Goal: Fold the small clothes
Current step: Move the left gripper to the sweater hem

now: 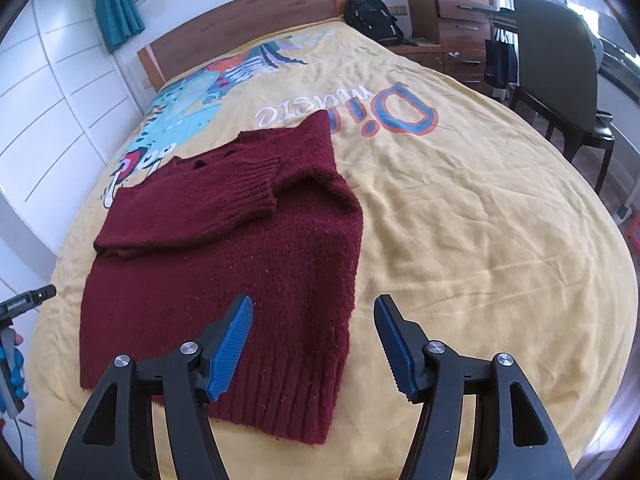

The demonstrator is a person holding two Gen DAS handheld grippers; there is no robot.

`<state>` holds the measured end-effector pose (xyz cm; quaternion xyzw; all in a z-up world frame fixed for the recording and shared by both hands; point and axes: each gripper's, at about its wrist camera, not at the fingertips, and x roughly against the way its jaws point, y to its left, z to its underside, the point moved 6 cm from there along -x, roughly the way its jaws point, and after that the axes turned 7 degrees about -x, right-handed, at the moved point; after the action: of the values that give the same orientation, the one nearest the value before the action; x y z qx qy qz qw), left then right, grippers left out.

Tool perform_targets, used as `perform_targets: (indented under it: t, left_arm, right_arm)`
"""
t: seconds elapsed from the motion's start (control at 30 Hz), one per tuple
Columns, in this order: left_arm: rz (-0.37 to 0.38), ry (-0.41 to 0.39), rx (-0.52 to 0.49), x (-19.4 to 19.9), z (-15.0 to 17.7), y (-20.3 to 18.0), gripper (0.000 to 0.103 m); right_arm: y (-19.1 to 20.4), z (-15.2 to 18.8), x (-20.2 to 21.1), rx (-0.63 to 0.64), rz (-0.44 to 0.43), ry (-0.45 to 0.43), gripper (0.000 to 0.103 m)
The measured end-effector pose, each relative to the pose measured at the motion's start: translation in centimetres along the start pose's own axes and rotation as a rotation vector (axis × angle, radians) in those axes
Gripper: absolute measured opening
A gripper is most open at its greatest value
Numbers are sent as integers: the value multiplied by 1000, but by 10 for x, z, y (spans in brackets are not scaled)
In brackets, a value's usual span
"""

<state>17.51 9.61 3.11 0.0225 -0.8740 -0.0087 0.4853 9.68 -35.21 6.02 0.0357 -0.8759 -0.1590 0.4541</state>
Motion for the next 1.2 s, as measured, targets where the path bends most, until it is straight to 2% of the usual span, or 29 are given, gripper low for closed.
perform_targets:
  t: [0.6,1.2]
  left_arm:
    - [26,12,98,27,53,15,77]
    - [54,77,140,10,91,8,77]
  right_arm:
    - [-5,25,15,1,-22,33,72]
    - [-25,48,-8,-27,-19,123,73]
